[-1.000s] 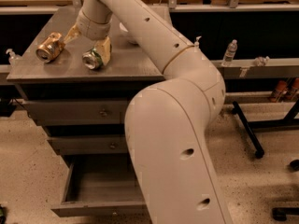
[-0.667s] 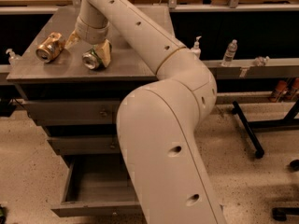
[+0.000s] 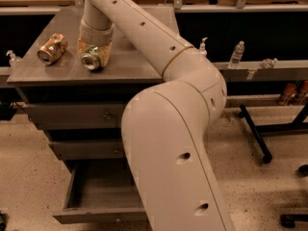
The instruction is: Place green can into bottom drawer
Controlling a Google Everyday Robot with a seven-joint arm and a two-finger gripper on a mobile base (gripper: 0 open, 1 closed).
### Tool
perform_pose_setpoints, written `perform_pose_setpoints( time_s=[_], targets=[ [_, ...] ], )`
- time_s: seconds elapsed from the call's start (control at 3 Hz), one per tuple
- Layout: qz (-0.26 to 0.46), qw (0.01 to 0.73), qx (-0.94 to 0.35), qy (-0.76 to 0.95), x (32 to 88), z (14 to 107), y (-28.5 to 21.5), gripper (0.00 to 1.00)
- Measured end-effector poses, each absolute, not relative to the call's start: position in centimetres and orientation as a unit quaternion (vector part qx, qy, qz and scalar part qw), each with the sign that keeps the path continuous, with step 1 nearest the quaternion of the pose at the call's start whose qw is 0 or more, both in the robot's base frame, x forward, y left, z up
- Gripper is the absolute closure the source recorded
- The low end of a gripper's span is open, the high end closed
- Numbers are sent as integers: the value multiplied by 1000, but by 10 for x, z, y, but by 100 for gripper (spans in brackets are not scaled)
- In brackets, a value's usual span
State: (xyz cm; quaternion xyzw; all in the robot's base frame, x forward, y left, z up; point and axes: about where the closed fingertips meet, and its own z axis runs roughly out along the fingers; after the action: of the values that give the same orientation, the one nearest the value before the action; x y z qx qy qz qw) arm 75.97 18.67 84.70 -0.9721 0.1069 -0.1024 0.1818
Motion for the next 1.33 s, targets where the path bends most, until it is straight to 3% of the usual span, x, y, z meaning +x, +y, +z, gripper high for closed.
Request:
perform_pose_setpoints(
  time_s=[0.33, 0.67, 1.33],
  targets=[
    [-100, 195, -970, 103, 749, 877, 169, 89],
    [-98, 228, -962, 117, 730, 922, 135, 100],
    [-86, 334, -925, 158, 680, 956, 86, 100]
  ],
)
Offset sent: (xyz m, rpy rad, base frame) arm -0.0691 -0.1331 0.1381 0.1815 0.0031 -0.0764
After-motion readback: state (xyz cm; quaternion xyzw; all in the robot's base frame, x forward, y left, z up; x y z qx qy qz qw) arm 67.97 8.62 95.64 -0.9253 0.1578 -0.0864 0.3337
